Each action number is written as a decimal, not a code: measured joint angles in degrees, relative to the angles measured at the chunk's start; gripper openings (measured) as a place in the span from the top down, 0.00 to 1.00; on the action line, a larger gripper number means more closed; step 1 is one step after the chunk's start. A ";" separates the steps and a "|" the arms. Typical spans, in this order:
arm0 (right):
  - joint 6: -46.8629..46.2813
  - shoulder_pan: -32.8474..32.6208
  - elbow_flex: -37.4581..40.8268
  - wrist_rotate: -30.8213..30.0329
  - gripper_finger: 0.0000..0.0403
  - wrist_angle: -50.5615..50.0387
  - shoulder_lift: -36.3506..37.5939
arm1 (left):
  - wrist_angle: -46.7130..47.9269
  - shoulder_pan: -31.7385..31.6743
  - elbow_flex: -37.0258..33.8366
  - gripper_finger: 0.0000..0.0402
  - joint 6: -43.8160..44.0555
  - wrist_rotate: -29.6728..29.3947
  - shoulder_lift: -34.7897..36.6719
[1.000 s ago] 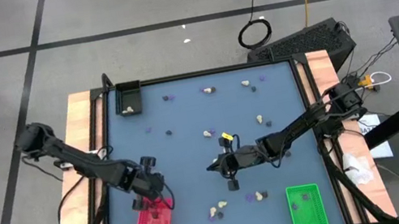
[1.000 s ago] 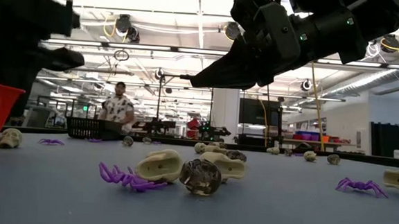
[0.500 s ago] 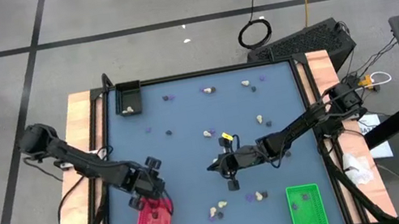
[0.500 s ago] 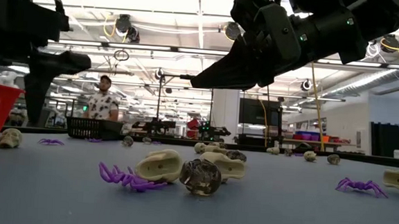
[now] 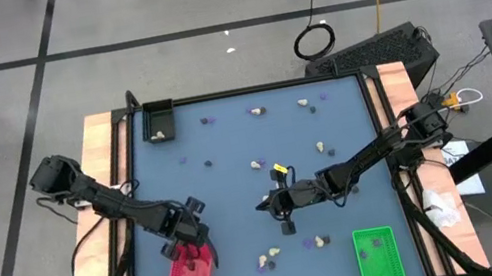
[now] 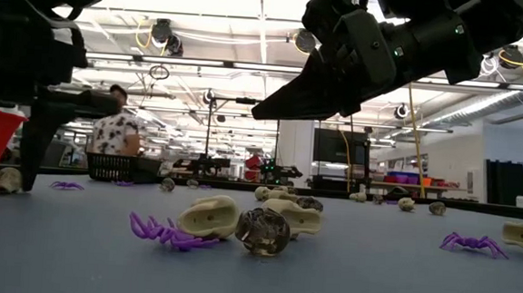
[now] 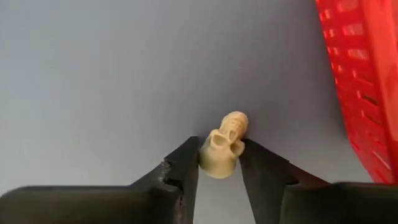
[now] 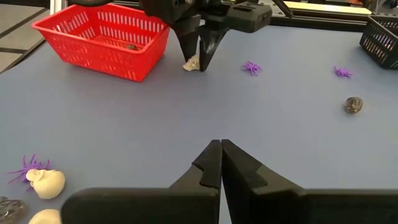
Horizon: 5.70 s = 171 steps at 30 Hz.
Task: Sort Halloween decoration
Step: Put the white skull toy into the black bin, then adjust the red bin, then put the violet spider toy into the green bin
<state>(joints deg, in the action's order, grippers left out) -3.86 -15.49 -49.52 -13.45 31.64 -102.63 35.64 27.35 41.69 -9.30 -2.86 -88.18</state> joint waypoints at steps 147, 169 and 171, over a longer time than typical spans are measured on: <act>0.44 -1.36 0.00 -0.24 1.00 -1.95 0.00 | 12.19 10.88 13.42 0.99 31.47 7.15 1.96; 0.46 -1.38 0.00 -0.24 1.00 -1.70 0.00 | 6.69 11.28 14.05 0.99 29.29 -2.16 0.86; 0.49 -1.46 0.00 -0.24 1.00 -1.70 0.00 | 6.64 11.03 14.05 0.99 28.36 -2.38 2.10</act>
<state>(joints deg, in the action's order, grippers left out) -3.37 -16.95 -49.52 -13.69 29.93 -102.63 42.28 38.39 55.75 19.07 -5.24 -86.08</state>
